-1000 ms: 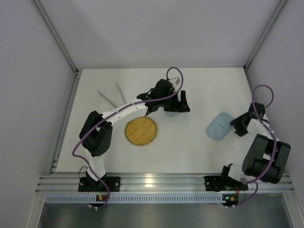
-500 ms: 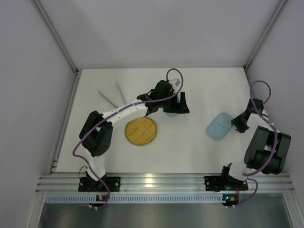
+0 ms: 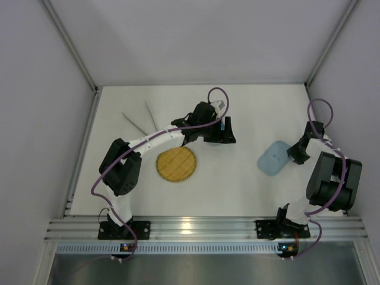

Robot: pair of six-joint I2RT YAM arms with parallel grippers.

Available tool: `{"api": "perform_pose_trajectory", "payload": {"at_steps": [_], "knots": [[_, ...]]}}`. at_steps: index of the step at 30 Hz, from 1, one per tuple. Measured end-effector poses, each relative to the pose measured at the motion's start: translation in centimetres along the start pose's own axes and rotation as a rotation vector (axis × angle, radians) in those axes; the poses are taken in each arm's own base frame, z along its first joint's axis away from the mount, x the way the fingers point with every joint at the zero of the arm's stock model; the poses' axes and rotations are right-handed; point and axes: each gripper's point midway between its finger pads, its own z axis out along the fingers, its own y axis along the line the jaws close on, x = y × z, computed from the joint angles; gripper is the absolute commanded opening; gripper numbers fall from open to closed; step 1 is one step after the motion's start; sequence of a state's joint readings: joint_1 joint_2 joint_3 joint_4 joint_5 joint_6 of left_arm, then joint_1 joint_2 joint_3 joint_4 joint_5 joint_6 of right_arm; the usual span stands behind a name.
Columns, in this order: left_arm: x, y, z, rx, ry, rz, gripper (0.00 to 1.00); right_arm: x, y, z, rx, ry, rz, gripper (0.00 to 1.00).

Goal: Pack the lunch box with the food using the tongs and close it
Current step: Pick up the box lid from the center of the board.

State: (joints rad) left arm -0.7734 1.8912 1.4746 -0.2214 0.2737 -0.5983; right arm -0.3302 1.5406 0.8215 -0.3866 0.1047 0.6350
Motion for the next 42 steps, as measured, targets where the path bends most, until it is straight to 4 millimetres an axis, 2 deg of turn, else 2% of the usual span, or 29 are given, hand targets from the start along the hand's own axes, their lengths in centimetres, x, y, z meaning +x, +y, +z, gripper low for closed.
{"api": "perform_pose_trajectory", "payload": {"at_steps": [3, 5, 10, 13, 22, 33, 42], "knots": [[0.1, 0.1, 0.0, -0.001, 0.002, -0.001, 0.82, 0.0, 0.0, 0.0, 0.002, -0.002, -0.001, 0.32], [0.2, 0.1, 0.0, -0.002, 0.004, -0.001, 0.82, 0.0, 0.0, 0.0, 0.002, -0.002, -0.004, 0.21], [0.2, 0.1, 0.0, -0.001, 0.006, -0.001, 0.82, 0.0, 0.2, 0.1, -0.001, -0.004, -0.011, 0.11], [0.3, 0.1, 0.0, 0.002, 0.009, -0.002, 0.82, 0.1, 0.2, 0.1, -0.001, -0.004, -0.016, 0.0], [1.2, 0.3, 0.1, 0.007, 0.034, -0.007, 0.82, 0.3, 1.0, 0.0, -0.032, 0.005, -0.027, 0.0], [2.7, 0.4, 0.1, 0.032, 0.082, -0.02, 0.82, 2.8, 5.6, -1.4, -0.267, 0.086, -0.096, 0.0], [3.1, 0.4, 0.1, 0.042, 0.096, -0.023, 0.82, 2.3, 7.4, -3.4, -0.376, 0.068, -0.127, 0.0]]}}
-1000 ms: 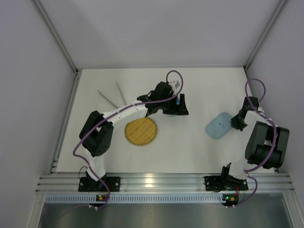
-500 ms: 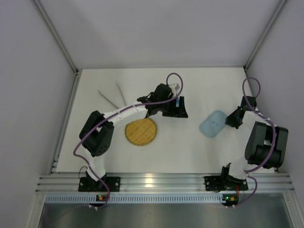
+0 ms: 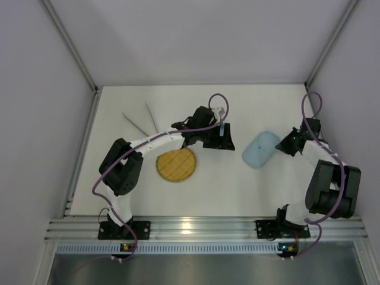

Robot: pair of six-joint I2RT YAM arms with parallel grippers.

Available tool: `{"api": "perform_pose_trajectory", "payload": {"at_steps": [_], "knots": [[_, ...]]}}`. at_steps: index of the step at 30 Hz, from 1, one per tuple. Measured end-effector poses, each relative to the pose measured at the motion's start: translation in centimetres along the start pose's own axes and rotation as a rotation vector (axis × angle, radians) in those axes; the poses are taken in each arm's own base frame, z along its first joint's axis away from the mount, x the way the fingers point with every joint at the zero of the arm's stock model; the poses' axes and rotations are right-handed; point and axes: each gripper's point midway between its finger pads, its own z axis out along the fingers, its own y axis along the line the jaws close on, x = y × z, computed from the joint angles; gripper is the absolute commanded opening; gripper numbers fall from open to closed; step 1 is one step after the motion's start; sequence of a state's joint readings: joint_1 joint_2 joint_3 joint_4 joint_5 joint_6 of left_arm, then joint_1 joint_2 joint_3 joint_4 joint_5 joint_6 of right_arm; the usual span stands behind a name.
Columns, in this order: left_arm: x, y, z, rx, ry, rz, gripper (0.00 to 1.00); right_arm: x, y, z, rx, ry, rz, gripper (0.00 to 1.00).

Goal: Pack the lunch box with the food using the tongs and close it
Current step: Pick up the box lid from the center of the board.

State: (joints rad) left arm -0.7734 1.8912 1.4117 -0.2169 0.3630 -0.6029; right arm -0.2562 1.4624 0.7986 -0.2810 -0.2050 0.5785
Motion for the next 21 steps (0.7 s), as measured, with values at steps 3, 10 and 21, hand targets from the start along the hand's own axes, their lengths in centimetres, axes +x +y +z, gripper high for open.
{"api": "perform_pose_trajectory", "payload": {"at_steps": [3, 10, 21], "knots": [[0.0, 0.0, 0.0, 0.003, 0.002, 0.0, 0.82, -0.1, 0.6, -0.4, -0.025, -0.004, -0.006, 0.0], [0.2, -0.4, 0.1, 0.023, 0.012, 0.001, 0.82, -0.1, 1.4, -1.0, -0.064, -0.004, -0.013, 0.0], [2.6, -1.4, 2.7, -0.05, 0.034, 0.126, 0.83, 1.1, 4.0, -1.5, -0.103, 0.016, -0.079, 0.0]]}}
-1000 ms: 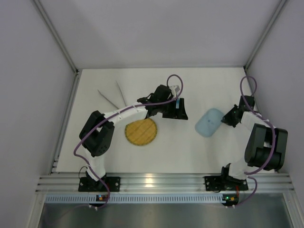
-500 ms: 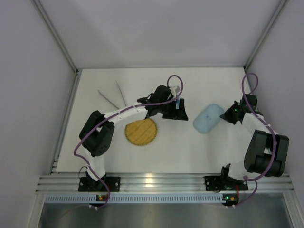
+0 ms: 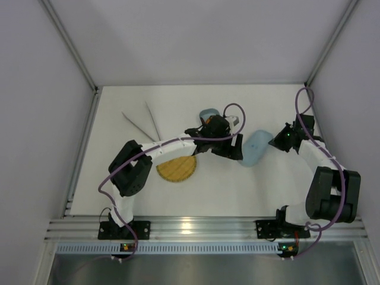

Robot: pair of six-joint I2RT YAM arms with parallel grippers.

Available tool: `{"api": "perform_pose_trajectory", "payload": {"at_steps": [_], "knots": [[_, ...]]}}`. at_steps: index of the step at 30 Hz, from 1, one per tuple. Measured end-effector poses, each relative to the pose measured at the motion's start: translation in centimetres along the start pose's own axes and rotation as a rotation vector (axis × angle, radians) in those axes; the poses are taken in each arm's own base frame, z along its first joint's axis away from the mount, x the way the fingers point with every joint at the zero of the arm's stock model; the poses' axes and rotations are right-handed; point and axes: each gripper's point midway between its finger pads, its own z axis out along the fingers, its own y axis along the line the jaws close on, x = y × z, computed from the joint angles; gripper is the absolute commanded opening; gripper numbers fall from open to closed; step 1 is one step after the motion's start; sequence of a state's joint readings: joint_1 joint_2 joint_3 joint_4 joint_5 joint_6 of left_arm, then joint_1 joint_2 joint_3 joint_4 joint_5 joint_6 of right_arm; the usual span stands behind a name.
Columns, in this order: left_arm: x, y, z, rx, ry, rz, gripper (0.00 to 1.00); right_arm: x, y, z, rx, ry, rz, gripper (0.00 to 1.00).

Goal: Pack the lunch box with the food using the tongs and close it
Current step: Pick up the box lid from the center of the board.

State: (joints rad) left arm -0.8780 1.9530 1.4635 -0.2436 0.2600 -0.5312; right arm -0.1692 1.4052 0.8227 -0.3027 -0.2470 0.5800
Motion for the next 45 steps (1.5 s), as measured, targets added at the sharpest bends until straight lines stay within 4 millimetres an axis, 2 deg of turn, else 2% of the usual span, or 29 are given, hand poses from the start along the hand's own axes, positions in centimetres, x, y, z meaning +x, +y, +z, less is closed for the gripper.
{"api": "perform_pose_trajectory", "payload": {"at_steps": [5, 9, 14, 18, 21, 27, 35, 45], "knots": [[0.4, -2.1, 0.6, -0.078, -0.042, 0.112, 0.82, -0.2, 0.7, -0.3, -0.003, -0.016, -0.001, 0.0], [0.2, -3.0, 1.1, -0.177, -0.098, 0.194, 0.81, -0.1, 0.9, -0.4, 0.006, -0.019, 0.005, 0.0], [1.0, -3.4, 2.0, -0.285, -0.131, 0.271, 0.81, 0.2, 0.7, -0.6, 0.025, -0.011, 0.009, 0.0], [1.4, -2.4, 2.1, -0.363, -0.136, 0.291, 0.81, -0.3, 0.4, -0.8, 0.058, -0.021, 0.005, 0.23], [1.2, -1.5, 1.8, -0.409, -0.14, 0.292, 0.81, -0.8, -0.1, -0.6, 0.095, -0.028, -0.008, 0.29], [1.0, -0.8, 1.4, -0.449, -0.149, 0.296, 0.8, -1.9, -1.2, 1.5, 0.175, 0.002, -0.05, 0.28], [1.6, -0.8, 1.1, -0.465, -0.132, 0.309, 0.8, -1.7, -3.0, 4.2, 0.248, 0.075, -0.124, 0.26], [1.0, -1.5, 0.0, -0.45, -0.15, 0.303, 0.8, -0.9, -2.8, 4.8, 0.252, 0.101, -0.19, 0.29]]}}
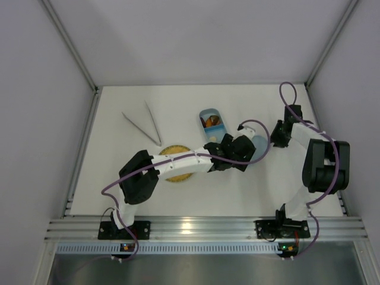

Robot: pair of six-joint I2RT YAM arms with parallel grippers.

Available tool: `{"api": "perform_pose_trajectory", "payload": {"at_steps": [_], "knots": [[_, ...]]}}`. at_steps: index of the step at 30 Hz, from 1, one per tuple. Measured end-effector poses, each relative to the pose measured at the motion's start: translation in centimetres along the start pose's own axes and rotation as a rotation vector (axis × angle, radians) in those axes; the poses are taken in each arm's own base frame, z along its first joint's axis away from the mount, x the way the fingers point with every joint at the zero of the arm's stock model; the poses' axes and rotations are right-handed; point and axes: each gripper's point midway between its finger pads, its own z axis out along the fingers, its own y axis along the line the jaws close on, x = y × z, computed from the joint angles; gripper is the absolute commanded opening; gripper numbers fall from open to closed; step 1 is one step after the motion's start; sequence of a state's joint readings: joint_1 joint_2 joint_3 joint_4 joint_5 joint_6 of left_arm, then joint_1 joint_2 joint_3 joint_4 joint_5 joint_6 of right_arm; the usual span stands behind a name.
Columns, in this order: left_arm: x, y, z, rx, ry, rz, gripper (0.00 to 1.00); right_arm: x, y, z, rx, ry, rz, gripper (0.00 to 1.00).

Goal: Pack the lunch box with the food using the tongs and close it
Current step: Pick up the box lid from the center of the board.

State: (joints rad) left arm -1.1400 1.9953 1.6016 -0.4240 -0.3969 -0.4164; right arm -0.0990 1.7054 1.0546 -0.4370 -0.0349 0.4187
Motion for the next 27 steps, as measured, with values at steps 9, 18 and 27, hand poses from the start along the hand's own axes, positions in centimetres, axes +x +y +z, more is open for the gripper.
{"api": "perform_pose_trajectory", "payload": {"at_steps": [9, 18, 27], "knots": [[0.5, 0.1, -0.2, 0.004, 0.018, 0.006, 0.8, 0.8, 0.0, 0.7, 0.019, 0.021, -0.029, 0.26], [1.8, 0.6, -0.9, 0.002, 0.037, 0.019, 0.81, 1.2, -0.1, 0.9, 0.066, 0.0, -0.063, 0.11], [4.7, -1.5, -2.3, -0.033, 0.036, 0.135, 0.81, 6.0, 3.1, -0.6, 0.036, 0.027, -0.173, 0.01]]}}
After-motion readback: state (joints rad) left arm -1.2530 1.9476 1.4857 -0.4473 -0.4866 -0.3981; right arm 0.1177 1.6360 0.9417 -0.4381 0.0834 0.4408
